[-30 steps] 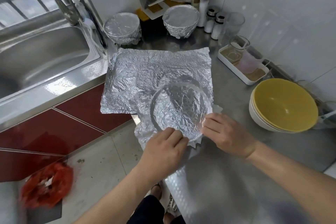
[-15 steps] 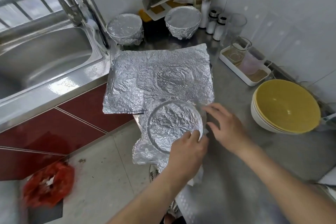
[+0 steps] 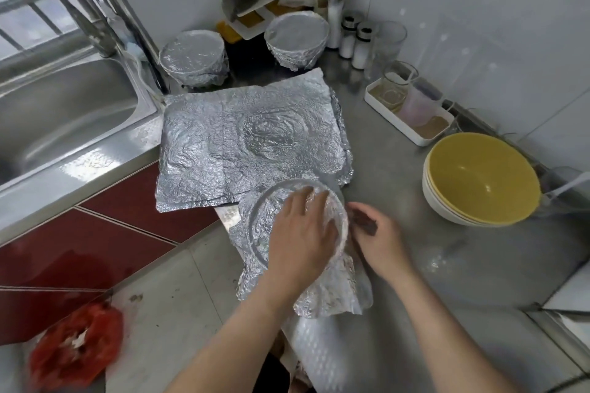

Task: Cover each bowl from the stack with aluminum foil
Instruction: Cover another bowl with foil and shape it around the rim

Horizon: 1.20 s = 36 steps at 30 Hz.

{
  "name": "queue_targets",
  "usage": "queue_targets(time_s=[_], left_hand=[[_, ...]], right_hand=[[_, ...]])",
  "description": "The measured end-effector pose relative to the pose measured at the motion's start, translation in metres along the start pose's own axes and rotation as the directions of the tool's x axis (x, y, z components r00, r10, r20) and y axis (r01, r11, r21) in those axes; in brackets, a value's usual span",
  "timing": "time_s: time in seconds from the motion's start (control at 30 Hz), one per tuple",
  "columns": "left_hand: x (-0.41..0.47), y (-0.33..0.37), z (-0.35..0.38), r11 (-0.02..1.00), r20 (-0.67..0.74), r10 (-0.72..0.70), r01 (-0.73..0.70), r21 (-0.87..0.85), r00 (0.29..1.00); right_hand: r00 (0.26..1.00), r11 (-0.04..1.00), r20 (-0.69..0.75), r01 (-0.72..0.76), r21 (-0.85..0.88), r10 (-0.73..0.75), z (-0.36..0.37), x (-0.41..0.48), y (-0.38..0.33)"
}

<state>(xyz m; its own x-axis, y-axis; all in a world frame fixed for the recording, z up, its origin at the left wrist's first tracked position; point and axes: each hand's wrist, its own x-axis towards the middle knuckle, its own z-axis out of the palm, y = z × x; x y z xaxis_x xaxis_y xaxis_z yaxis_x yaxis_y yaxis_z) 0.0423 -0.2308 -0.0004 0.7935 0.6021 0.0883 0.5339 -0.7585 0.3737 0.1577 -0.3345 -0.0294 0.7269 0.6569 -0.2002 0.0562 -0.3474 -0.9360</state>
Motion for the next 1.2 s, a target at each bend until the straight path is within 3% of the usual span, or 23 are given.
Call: queue_targets(time_s=[0.13, 0.37, 0.57, 0.73, 1.0, 1.2], left_hand=[[0.009, -0.011, 0.005, 0.999, 0.164, -0.016, 0.007, 0.054, 0.986], [-0.001, 0.0, 0.023, 0.993, 0.192, 0.033, -0.054, 0.103, 0.981], [-0.001, 0.002, 0.03, 0.991, 0.179, 0.018, -0.041, 0.127, 0.984], [-0.002, 0.005, 0.029, 0.988, 0.176, 0.013, -0.04, 0.149, 0.984], [-0.001, 0.003, 0.023, 0.994, 0.185, -0.004, -0.016, 0.108, 0.983], [-0.008, -0.026, -0.012, 0.971, 0.072, -0.226, 0.218, 0.102, 0.972]], right_hand=[[0.997, 0.995, -0.032, -0.065, 0.072, 0.067, 0.004, 0.005, 0.004], [0.952, 0.873, -0.039, -0.263, 0.412, 0.305, 0.017, 0.006, 0.01], [0.948, 0.805, -0.053, -0.235, 0.544, 0.313, 0.024, -0.001, -0.008], [0.967, 0.912, -0.128, -0.158, 0.38, 0.221, 0.034, -0.008, -0.003], [0.968, 0.934, -0.089, -0.199, 0.298, 0.235, 0.032, -0.004, -0.012], [0.991, 0.991, 0.032, -0.131, 0.042, 0.129, 0.03, 0.001, -0.014]])
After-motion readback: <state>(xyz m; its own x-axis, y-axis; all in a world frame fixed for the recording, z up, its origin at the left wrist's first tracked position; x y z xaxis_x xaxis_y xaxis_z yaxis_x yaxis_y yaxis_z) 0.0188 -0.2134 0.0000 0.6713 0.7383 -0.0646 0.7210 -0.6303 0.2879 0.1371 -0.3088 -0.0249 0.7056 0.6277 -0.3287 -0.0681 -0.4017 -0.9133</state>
